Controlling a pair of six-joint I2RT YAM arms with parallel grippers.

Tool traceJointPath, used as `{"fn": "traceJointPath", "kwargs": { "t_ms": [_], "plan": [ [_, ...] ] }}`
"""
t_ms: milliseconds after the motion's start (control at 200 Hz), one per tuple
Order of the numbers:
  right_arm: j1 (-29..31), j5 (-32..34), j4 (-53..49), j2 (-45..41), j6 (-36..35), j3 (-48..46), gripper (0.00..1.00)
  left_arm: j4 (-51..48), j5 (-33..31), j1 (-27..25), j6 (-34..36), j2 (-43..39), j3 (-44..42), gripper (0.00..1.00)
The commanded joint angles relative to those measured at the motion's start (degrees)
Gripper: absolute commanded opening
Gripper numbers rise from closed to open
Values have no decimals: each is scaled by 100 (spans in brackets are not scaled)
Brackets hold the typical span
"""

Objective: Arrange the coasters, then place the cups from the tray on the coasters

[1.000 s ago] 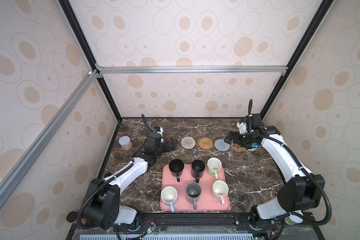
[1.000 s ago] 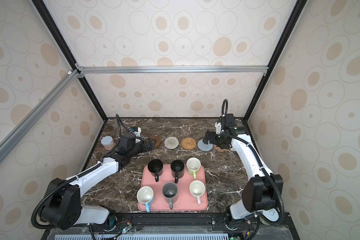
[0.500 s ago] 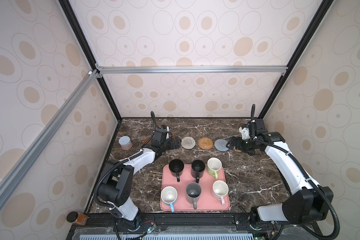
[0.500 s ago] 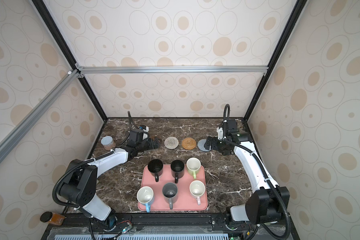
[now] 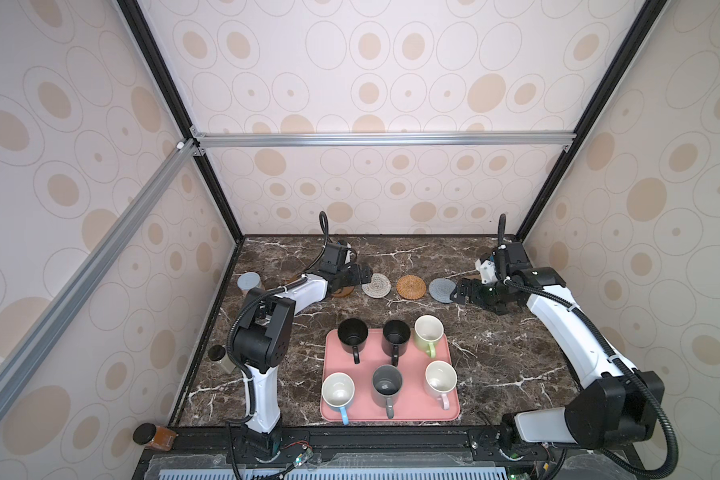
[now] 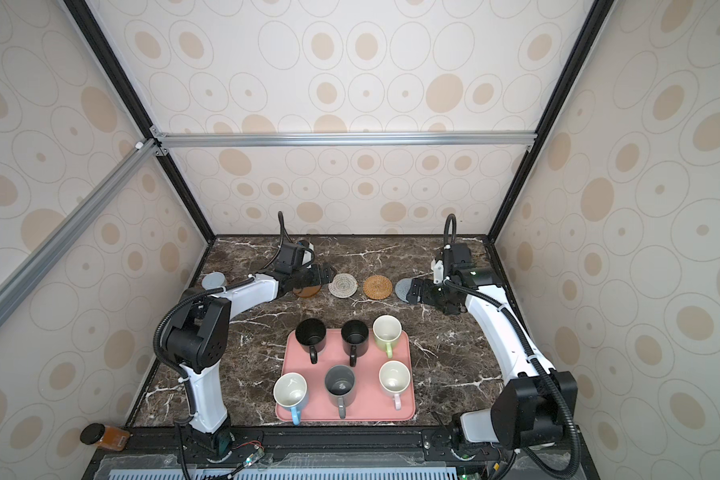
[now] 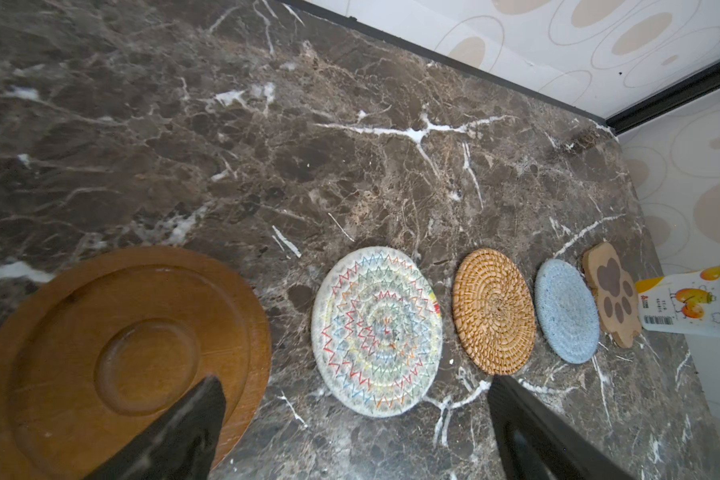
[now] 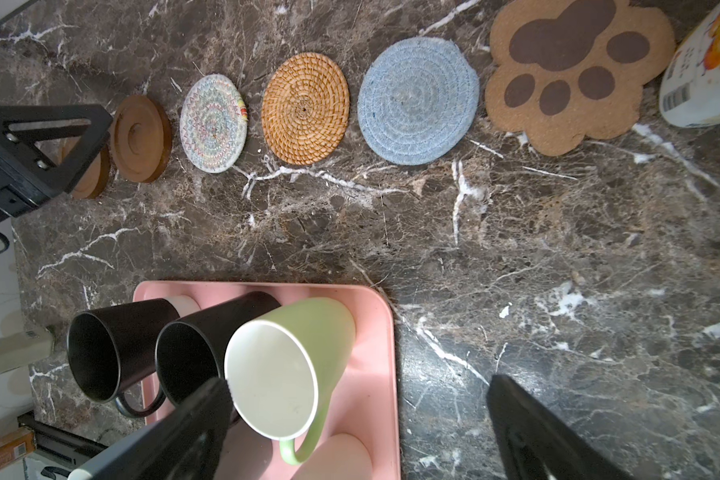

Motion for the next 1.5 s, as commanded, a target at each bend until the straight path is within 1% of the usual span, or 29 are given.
{"fn": "traceJointPath", "kwargs": {
  "t_ms": [0,70,160,240,390,690,865,1036,1316,1496],
  "plan": [
    [29,-80,-121,260,110,167,100,-353,340,-52,37,85,436,100],
    [30,-140,26,394,150,151,100,-408,588,-85,112,188,575,100],
    [29,-231,309,562,68,148,100,-396,756,-185,321,361,739,100],
    [32,-208,542,711,-21,178,100,-434,774,-300,491,574,895,100],
    [31,-337,332,1113,-141,526,100,-683,893,-446,554,1048,1305,100],
    [30,-385,390,1449,-257,700,100,-537,946,-531,433,1486,1561,100],
    [31,-381,429,1601,-257,761,100,-983,562,-529,508,1553,1598,100],
    [24,-395,407,1788,-312,873,100,-1192,224,-490,583,1463,1403,100],
    [27,-437,425,2024,-339,1048,100,-1171,69,-449,552,1361,1265,100],
    [26,-512,544,2199,-271,1178,100,-1173,156,-441,567,1379,1346,100]
  ]
}}
